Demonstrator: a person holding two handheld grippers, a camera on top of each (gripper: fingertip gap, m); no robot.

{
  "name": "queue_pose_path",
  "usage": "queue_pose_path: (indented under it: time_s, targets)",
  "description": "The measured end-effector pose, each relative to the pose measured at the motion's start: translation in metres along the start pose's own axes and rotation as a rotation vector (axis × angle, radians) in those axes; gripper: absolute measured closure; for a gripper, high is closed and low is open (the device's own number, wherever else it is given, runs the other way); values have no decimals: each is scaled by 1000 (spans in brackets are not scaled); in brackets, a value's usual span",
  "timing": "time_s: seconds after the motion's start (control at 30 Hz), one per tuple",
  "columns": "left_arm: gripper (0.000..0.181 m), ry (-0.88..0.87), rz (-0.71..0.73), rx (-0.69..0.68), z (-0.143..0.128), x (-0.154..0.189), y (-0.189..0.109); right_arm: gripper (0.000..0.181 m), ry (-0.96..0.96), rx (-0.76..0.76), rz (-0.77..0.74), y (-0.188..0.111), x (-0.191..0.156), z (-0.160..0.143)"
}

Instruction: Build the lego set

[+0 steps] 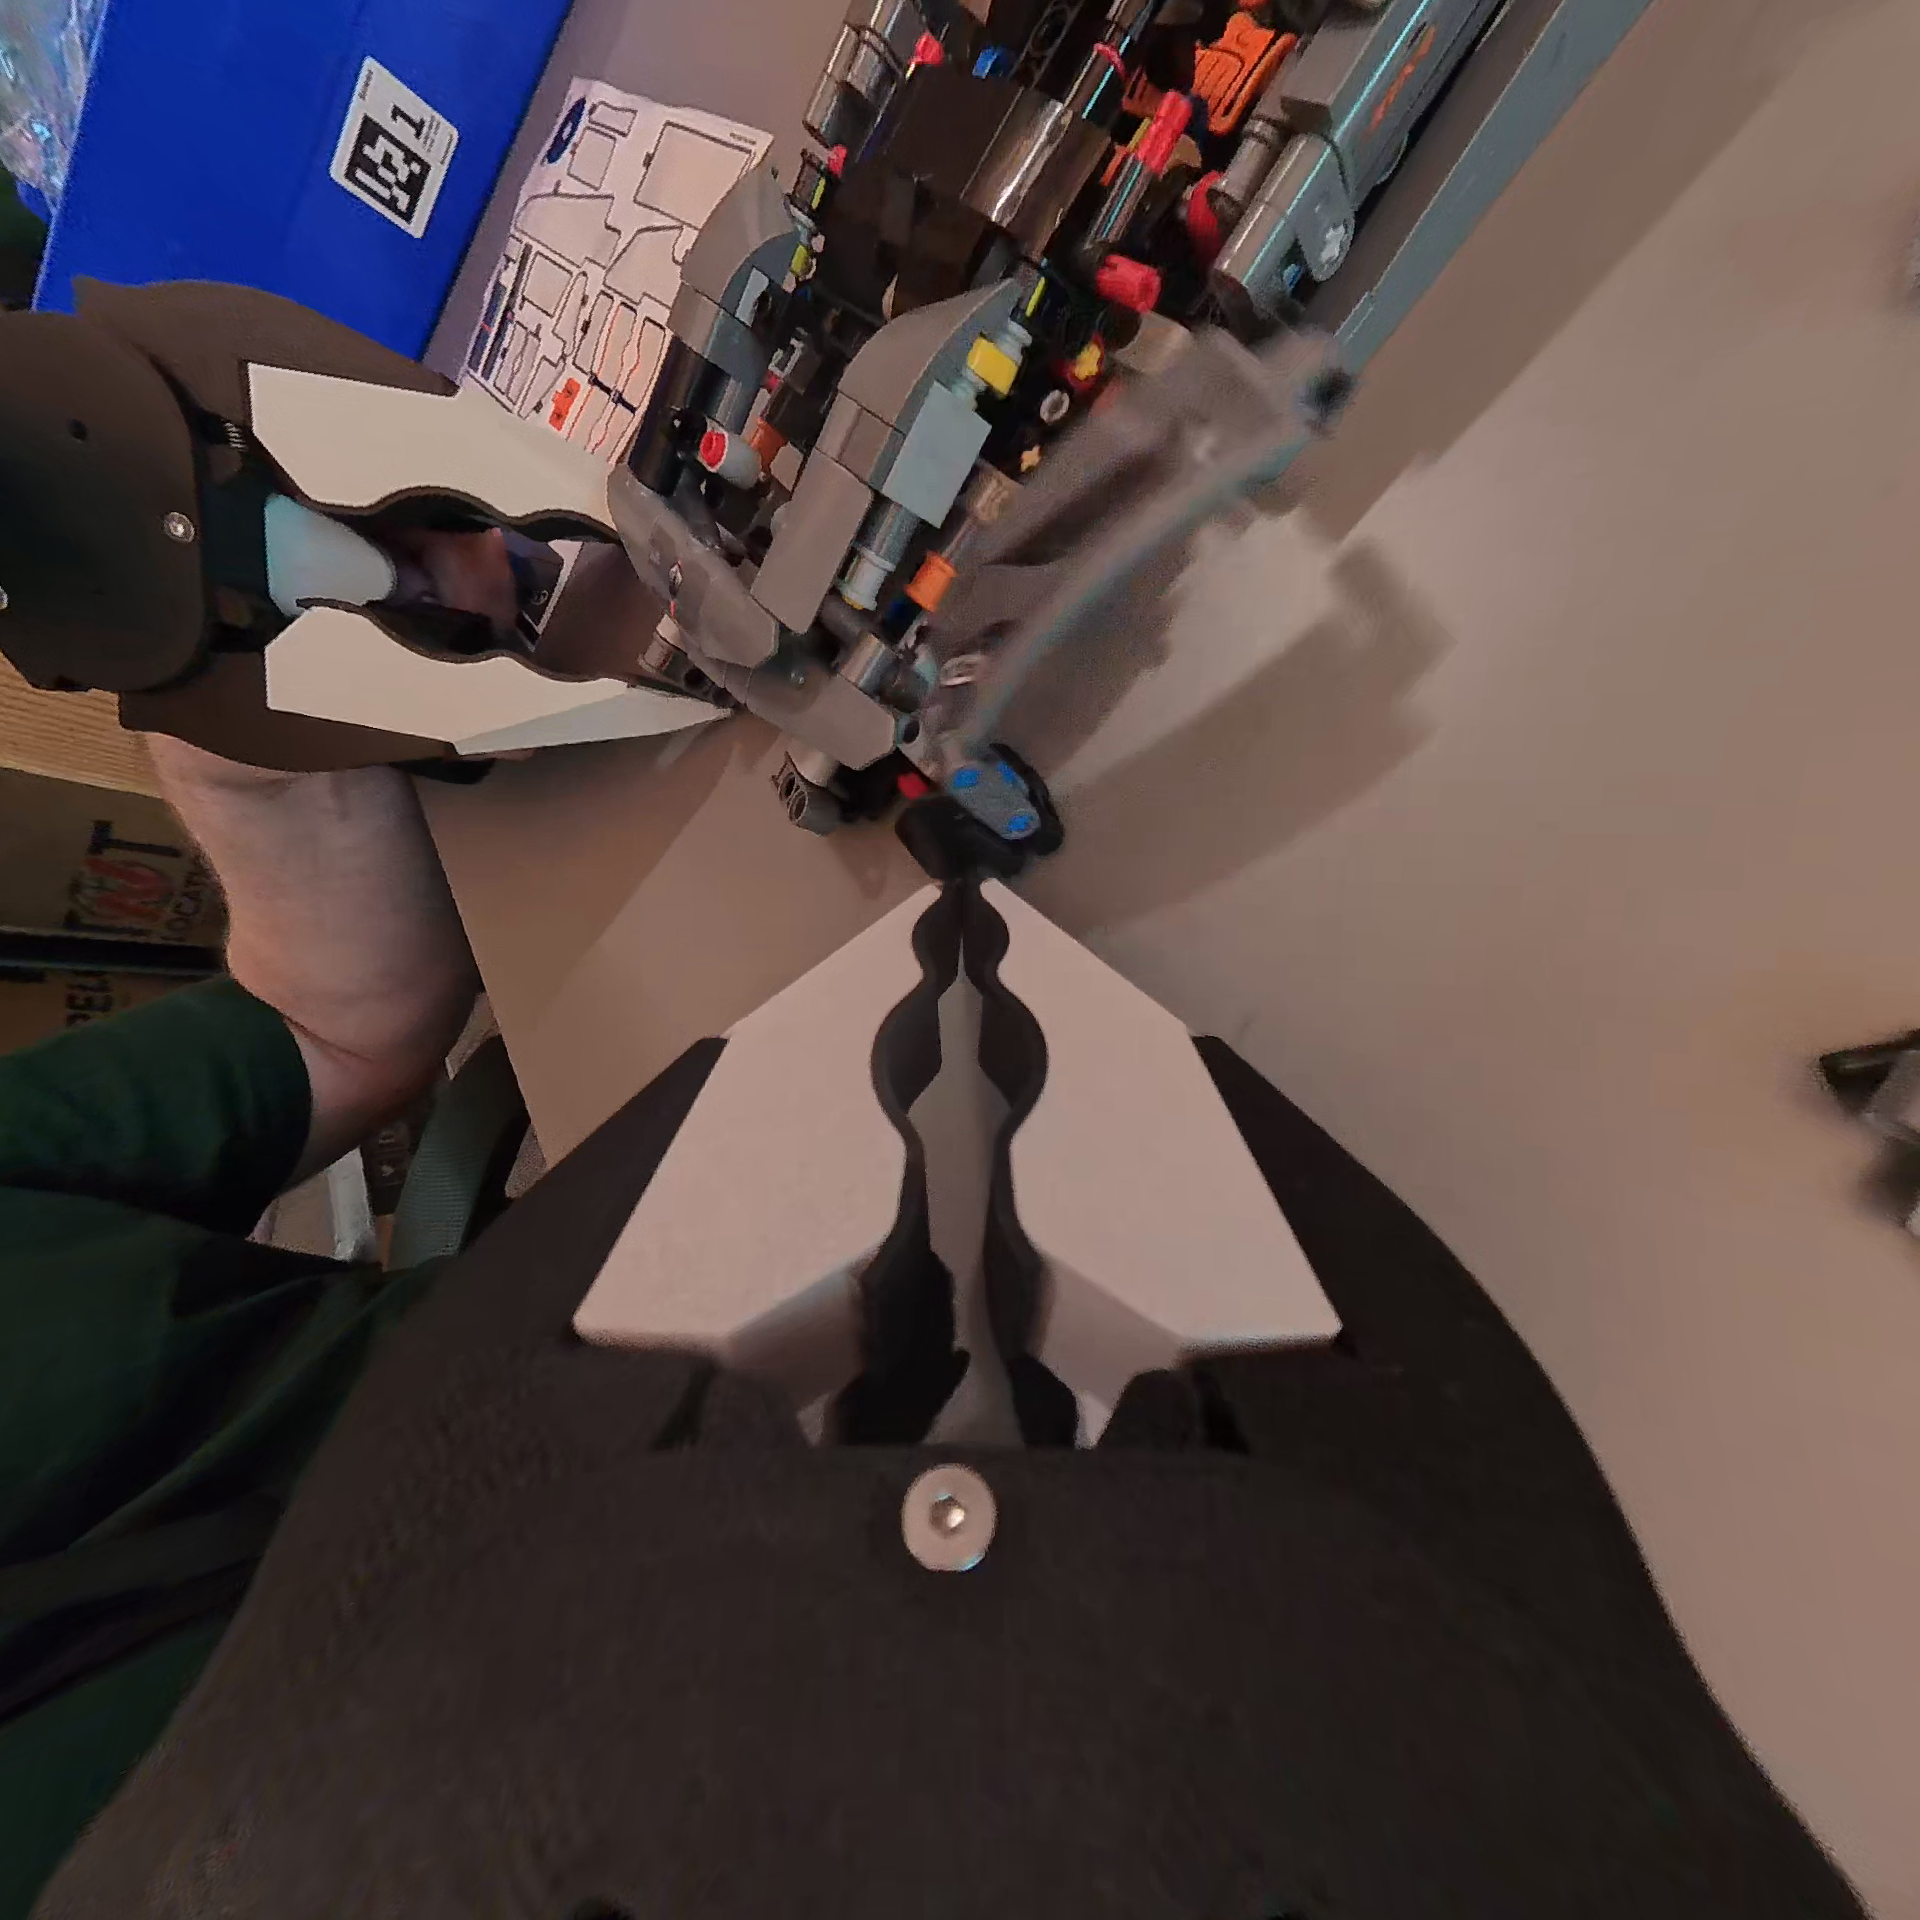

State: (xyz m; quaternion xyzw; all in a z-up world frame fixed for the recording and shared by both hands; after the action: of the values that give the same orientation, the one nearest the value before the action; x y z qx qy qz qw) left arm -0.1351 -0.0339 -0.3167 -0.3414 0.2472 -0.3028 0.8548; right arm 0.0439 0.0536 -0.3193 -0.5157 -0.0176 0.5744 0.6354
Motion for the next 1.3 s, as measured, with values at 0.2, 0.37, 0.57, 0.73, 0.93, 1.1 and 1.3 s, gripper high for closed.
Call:
queue_pose_path:
  time_s: [0.2,0.37,0.57,0.73,0.93,1.1,1.3]
  targets:
    - [152,9,2,2,1,0,0,181,-31,-26,5,2,-2,0]
    - [152,5,-12,2,1,-1,0,158,-36,29,-59,-18,-1,3]
    - [152,7,-8,3,1,-1,0,144,-1,123,-152,-29,12,0]
    - [138,6,112,-16,6,-5,-14,148,-20,152,-184,-39,19,0]
    - [142,137,198,40,70,10,-40,148,-62,214,-213,-58,30,-5]
    - [147,188,54,-68,128,24,20,153,-113,286,-202,-72,39,-7]
    - [160,151,75,-274,148,21,84,155,-162,318,-180,-78,43,-12]
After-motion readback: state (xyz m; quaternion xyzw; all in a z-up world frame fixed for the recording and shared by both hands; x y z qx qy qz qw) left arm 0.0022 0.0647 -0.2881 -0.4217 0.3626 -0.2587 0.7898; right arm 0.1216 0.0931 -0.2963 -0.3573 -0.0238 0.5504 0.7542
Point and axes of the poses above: each gripper's, where its closed fingertips meet, y out along the fingers, z out of its top, x = y × z across the jaws, the point moved 8 cm from there along -y, back along the fingers, and after that the axes turned 6 degrees about -x, right-handed, at the moved point
